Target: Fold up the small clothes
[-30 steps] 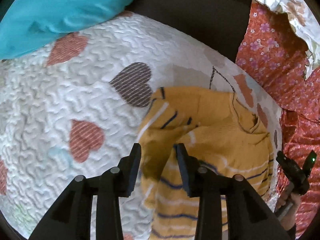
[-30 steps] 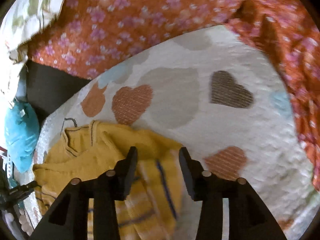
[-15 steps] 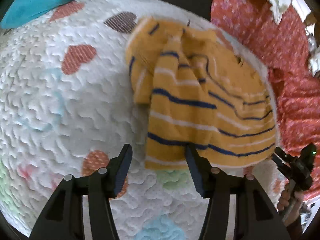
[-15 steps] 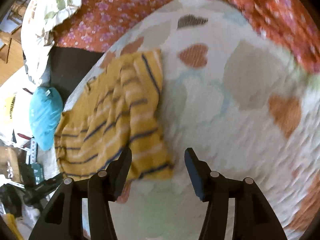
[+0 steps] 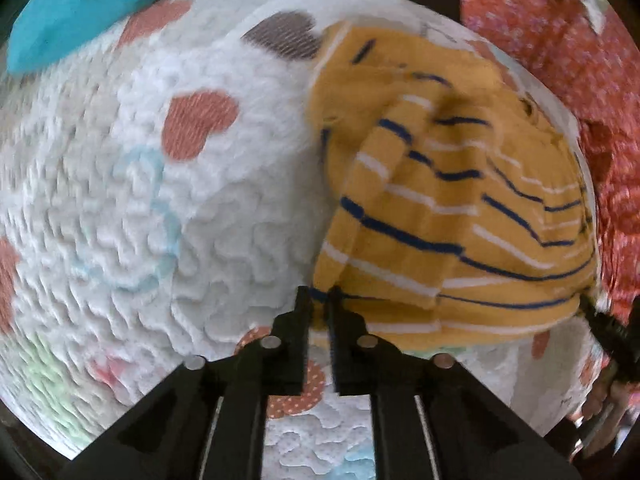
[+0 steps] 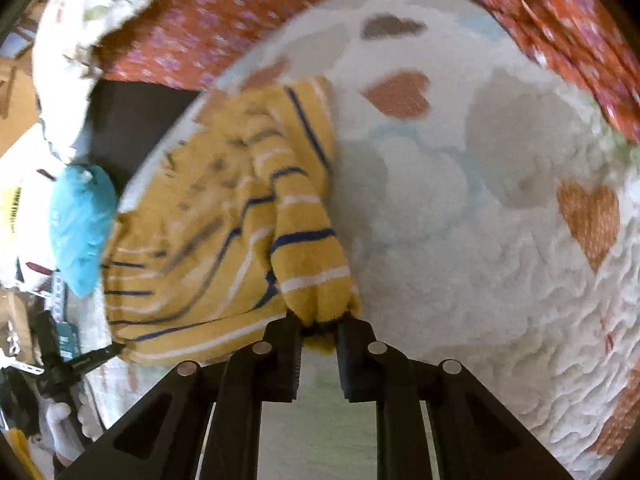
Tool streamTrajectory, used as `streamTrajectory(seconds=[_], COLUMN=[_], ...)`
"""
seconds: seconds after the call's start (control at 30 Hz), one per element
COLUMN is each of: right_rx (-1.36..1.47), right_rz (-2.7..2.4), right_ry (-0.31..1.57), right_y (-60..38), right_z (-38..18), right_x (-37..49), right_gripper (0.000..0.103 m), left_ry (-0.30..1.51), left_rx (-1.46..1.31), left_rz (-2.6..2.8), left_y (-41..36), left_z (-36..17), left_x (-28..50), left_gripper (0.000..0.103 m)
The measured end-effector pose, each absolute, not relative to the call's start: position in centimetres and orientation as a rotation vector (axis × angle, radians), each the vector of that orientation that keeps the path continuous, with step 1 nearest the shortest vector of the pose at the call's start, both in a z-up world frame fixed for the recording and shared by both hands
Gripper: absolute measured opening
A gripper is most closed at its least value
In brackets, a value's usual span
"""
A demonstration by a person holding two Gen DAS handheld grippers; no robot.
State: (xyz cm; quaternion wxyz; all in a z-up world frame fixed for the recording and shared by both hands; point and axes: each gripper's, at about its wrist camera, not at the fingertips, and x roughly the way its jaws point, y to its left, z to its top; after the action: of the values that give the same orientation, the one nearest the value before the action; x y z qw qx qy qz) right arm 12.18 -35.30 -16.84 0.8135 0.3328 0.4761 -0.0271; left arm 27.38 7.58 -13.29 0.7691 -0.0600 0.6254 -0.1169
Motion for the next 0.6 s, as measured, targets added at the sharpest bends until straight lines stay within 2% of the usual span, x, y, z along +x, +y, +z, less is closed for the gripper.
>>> streamTrajectory(seconds=[0.07, 0.2, 0.27, 0.33, 0.47, 0.6], right_rx=[0.699, 0.615, 0.543, 0.492, 0.439, 0.357], right_rz=[-0.057, -0.062, -0.096, -0.076, 0.079, 0.162], right_ry=[1.02, 0.963, 0.907, 0.864, 0.896, 0.952], right_y=[-35.2, -34.8, -33.9, -32.3, -25.8, -18.6], right_z=[-16.8, -13.2, -10.5, -8.2, -6.3, -7.6], right_x=[11.7, 10.1, 9.5, 10.0, 15.5, 22.9], right_gripper=[0.027, 0.028, 0.029, 0.029, 0.027, 0.027], left_ry=[1.349, 1.27, 1.196, 1.136, 1.049, 1.076], left_rx=[-0.219, -0.317, -0.341, -0.344, -0.276, -0.216], left_rz=[-0.262, -0.22, -0.154, -0.101, -0.06, -0.011], left_y=[8.9, 11.8, 12.9, 13.4, 12.9, 12.6], left_z=[-13.2, -11.1, -9.7, -8.9, -9.0, -10.6], left_x=[27.0, 26.0, 26.0, 25.9, 26.2, 27.5], left_gripper=[0.023, 0.025, 0.035, 0.04, 0.04, 0.04])
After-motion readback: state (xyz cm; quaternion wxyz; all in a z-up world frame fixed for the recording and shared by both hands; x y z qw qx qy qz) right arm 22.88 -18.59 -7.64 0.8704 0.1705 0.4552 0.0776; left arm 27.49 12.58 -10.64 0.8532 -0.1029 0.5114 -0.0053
